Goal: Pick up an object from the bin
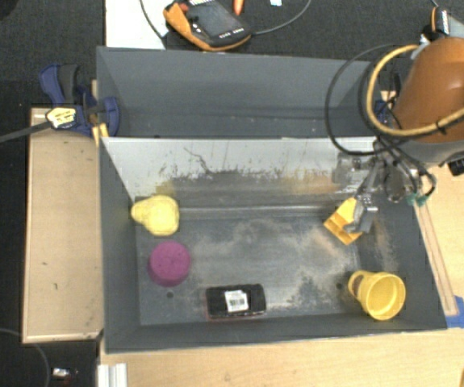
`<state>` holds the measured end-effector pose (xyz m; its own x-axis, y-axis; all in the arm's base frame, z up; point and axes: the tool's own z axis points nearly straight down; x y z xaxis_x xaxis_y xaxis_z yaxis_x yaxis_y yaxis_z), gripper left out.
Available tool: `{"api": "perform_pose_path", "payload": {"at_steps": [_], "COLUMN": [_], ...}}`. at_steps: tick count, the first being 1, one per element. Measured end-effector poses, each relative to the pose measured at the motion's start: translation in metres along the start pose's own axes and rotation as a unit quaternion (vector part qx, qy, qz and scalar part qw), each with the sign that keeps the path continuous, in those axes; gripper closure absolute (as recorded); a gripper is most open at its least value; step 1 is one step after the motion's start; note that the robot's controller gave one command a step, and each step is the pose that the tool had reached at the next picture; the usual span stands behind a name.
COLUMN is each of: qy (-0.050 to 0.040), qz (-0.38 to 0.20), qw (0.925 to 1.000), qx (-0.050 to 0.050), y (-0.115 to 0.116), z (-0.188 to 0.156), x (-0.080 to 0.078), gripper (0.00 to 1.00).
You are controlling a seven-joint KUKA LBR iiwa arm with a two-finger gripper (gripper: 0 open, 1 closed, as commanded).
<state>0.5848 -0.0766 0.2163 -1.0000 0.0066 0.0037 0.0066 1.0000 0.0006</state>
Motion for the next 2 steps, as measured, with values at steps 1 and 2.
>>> {"api": "perform_pose_path", "payload": {"at_steps": [1,2], "qy": [-0.0040,-0.0013], "qz": [-0.002,-0.008], "qw": [1.0000,1.0000], "qx": [0.000,0.000], "y": [0.001,-0.066], "z": [-0.005,0.150], "x": [-0.001,-0.003], "gripper": [0.00,0.00]}}
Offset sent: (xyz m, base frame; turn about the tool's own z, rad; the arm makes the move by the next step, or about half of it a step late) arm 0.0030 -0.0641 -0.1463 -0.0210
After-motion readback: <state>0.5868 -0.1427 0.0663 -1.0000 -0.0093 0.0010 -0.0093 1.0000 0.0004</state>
